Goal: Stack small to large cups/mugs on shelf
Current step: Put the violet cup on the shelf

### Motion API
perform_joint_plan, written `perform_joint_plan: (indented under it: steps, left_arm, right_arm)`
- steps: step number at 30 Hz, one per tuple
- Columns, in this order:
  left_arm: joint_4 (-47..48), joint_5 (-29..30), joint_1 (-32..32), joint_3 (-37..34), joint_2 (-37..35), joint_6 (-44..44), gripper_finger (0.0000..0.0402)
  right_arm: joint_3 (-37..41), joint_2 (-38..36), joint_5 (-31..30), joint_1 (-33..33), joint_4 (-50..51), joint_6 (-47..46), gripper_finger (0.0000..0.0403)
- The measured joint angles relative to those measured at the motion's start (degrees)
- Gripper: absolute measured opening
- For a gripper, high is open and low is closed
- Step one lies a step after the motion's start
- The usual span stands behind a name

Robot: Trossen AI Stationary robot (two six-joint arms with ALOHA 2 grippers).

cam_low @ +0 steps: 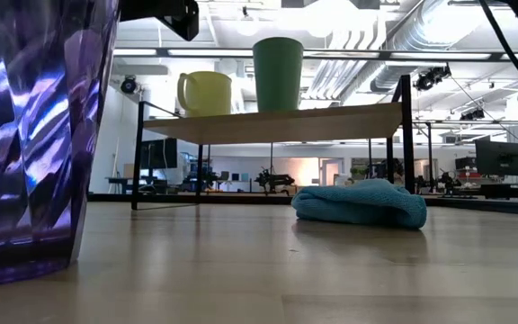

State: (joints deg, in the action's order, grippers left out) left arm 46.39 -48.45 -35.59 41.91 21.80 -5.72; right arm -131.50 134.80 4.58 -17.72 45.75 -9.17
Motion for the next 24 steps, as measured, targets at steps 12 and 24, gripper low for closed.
perform_joint_plan:
  steps: [12,24]
  left_arm:
    - [-0.04,0.00,-0.02,0.00,0.00,0.02,0.0127]
    - [-0.04,0.00,-0.02,0.00,0.00,0.02,0.0127]
  right_arm:
    - [0.00,0.00,-0.07,-0.02,-0.12,-1.31,0.0071]
    - [0.07,0.00,-0.11,-0.07,-0.54,-1.07,0.0006]
